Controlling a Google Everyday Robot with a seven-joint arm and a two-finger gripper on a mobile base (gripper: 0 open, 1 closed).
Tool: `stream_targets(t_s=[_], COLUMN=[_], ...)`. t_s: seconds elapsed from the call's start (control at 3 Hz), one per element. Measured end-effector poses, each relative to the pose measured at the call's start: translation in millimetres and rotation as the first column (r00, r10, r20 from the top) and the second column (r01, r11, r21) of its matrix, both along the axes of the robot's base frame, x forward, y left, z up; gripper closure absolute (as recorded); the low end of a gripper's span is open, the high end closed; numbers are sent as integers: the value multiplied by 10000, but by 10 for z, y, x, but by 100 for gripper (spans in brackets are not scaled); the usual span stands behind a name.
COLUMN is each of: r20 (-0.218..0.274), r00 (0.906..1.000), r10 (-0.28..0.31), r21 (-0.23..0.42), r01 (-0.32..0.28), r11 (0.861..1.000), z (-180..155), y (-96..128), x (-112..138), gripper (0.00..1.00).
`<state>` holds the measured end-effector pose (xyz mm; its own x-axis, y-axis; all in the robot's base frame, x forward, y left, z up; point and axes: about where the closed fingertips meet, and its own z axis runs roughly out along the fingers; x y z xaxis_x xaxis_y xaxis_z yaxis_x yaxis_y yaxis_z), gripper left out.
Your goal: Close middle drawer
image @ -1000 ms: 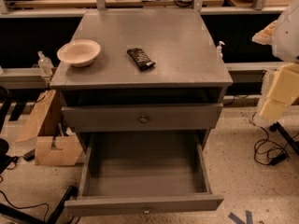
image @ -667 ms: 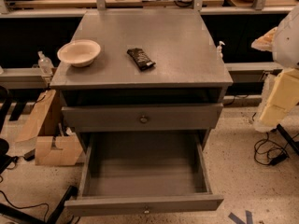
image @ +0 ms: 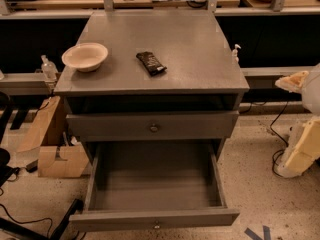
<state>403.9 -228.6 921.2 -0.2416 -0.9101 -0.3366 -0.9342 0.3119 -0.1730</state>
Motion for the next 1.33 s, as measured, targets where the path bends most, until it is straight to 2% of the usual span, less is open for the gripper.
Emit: stream_targets(t_s=[0.33, 0.67, 1.33], r20=[-24, -294, -344], r00=[10000, 9991, 9991], r10=[-20, -313, -232], r21=[388, 1278, 1073], r01=[21, 348, 267], r11=[9992, 9912, 9939], z=[-244, -818, -853], y=[-87, -275, -223], x=[-148, -423, -423], gripper=[0, 0, 0])
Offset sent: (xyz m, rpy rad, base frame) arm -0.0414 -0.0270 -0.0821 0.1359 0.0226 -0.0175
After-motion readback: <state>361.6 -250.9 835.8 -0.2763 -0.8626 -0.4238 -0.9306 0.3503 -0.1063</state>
